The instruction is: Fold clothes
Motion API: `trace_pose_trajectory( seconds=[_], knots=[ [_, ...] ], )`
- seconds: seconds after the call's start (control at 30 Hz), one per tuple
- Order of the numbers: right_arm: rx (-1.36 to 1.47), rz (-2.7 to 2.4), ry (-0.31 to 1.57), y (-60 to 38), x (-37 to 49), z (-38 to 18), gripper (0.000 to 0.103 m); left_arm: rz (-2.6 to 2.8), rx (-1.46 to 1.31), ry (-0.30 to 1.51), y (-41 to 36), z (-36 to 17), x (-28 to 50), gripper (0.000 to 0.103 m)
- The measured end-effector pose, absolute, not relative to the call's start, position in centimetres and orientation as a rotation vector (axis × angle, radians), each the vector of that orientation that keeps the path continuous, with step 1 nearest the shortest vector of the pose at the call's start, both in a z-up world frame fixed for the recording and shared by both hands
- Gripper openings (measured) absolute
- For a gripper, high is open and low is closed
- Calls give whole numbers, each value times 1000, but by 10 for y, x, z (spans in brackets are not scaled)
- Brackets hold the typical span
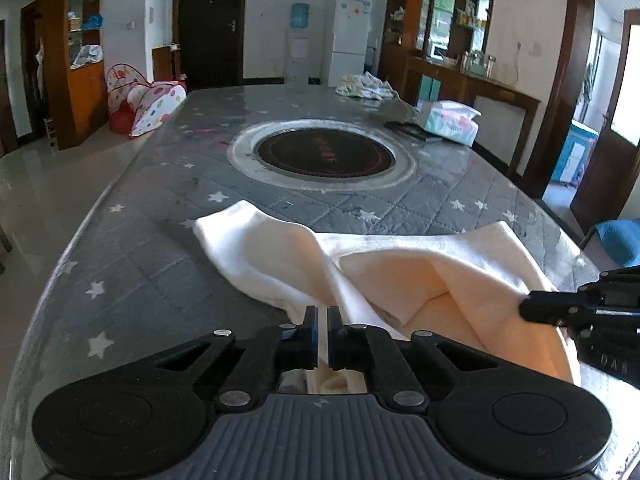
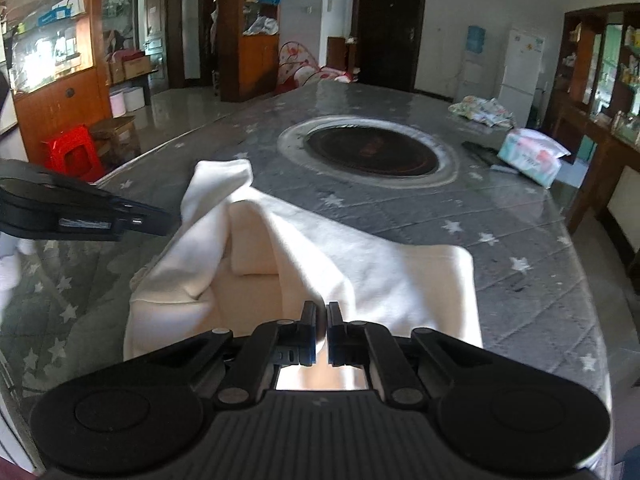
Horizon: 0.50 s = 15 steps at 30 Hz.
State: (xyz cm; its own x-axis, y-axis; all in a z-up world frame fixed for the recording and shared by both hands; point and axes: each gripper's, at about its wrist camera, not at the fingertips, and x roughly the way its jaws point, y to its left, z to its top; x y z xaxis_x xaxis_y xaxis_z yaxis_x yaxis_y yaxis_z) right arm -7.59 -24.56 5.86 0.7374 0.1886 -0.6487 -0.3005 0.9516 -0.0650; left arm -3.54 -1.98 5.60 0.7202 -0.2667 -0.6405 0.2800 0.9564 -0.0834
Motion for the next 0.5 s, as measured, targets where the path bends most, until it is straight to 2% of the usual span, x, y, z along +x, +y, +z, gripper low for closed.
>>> trace_pose_trajectory(
  seconds=[0.23, 0.43, 0.5],
  knots=[
    [-163, 207, 661, -267, -92, 66, 4, -299, -13, 703, -4, 62, -53, 5],
    [-147, 209, 671, -269, -94, 69, 6, -324, 16, 723, -22, 61, -41, 13],
    [-147, 229, 671, -265, -90, 72, 8, -326, 30, 728, -30, 59, -34, 29]
  ],
)
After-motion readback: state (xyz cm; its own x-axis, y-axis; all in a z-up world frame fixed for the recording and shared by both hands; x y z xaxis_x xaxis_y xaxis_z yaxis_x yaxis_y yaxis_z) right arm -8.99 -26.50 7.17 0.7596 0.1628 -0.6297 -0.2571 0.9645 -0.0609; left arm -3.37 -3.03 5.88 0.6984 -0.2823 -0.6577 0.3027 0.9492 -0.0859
